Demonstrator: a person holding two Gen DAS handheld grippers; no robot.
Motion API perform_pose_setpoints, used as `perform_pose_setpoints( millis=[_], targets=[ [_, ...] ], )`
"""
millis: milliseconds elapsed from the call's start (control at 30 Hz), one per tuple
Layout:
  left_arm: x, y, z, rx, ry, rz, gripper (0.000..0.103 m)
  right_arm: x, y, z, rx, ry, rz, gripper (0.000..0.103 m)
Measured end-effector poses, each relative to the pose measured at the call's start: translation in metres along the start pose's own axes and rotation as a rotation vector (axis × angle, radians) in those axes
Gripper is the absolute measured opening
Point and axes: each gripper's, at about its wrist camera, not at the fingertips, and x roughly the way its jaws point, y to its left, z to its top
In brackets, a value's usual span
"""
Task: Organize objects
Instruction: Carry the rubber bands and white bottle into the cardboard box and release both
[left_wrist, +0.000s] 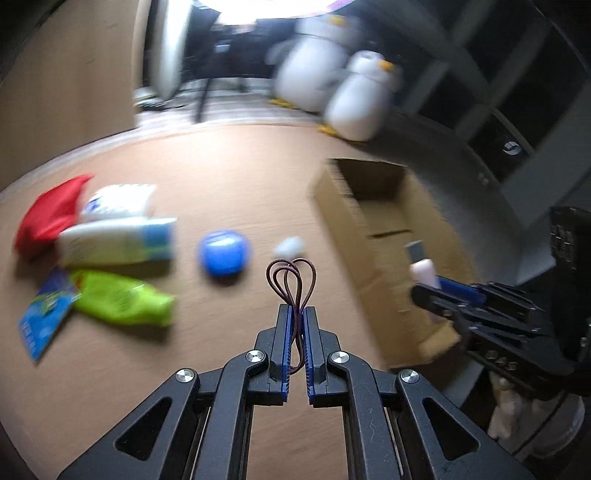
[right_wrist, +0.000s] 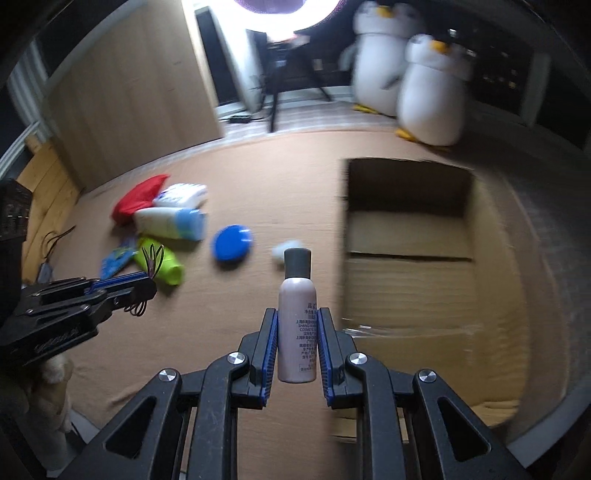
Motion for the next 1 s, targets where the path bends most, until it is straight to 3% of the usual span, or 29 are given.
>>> perform_pose_setpoints(
  millis=[200,433,667,733,867,1000],
  targets=[
    [0.026,-0.07,0.016,0.087,0.014,-0.066,0.006,-0.002,-0.044,-0.007,0.049,0.002,-0.047,0.019],
    [0.049,-0.115,0.022,0.139,0.029,-0.058,0.006,-0.005,-0.084,-0.018,0.093,0.004,-0.064,0.019],
    [0.058,-0.123,0.019,0.14,0.035,-0.059,0.007,-0.007,-0.101,-0.025,0.112,0.009,-0.069,0.019],
    [0.056,-0.121,0.019,0.125,0.035,-0.062,0.02,-0.008,-0.102,-0.026,0.112,0.006,-0.073,0.02],
    [0.05,-0.115,0.019,0.112,0.02,-0.054,0.022,-0.013,-0.102,-0.027,0.117,-0.01,-0.08,0.039],
    [0.039,-0.104,0.015,0.087,0.003,-0.053,0.022,-0.017,-0.1,-0.028,0.119,-0.013,-0.071,0.039]
  ],
)
